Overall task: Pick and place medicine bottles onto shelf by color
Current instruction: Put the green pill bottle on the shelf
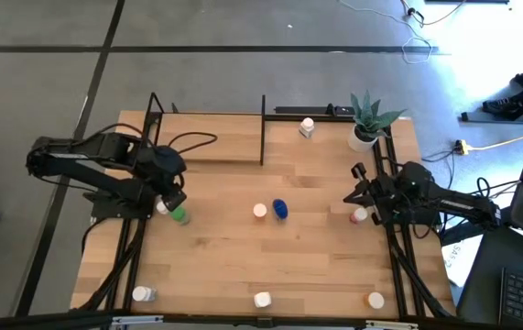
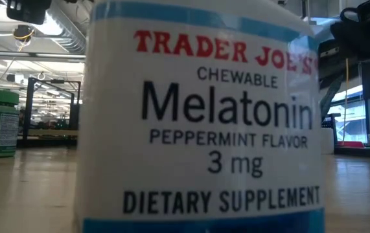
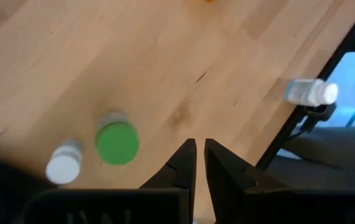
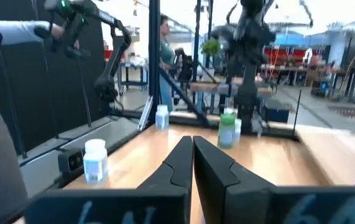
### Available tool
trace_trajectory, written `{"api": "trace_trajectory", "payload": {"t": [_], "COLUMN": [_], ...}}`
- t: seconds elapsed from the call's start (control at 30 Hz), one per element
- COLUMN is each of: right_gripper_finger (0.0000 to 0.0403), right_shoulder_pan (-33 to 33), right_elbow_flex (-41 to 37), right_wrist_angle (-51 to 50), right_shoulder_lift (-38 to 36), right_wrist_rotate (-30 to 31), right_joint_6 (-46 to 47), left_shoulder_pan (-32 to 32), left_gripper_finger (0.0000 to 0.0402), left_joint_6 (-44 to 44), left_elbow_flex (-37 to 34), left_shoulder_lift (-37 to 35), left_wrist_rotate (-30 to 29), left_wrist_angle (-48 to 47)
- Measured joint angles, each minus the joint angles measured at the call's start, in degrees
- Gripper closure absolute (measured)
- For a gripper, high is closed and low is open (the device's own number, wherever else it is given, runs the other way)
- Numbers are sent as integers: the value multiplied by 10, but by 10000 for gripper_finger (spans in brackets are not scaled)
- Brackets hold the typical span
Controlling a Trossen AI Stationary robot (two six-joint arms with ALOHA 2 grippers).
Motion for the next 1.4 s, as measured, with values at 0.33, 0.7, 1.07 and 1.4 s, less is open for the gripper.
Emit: {"api": "trace_trajectory", "payload": {"t": [0.33,0.7,1.07,1.4], "right_gripper_finger": [385,385,385,385], "right_shoulder_pan": [0,0,0,0], "right_elbow_flex": [129,307,411,418], "right_wrist_angle": [-109,-260,-301,-301], "right_shoulder_lift": [84,306,432,445], "right_wrist_rotate": [5,0,-11,-11], "right_joint_6": [31,37,46,45], "left_shoulder_pan": [-13,-37,-54,-53], "left_gripper_finger": [374,374,374,374], "left_joint_6": [-3,-3,-65,-64], "left_elbow_flex": [-19,-19,-19,-19], "left_shoulder_lift": [0,0,0,0], "left_wrist_rotate": [-1,-20,-25,-54], "left_wrist_angle": [-27,-26,-26,-48]}}
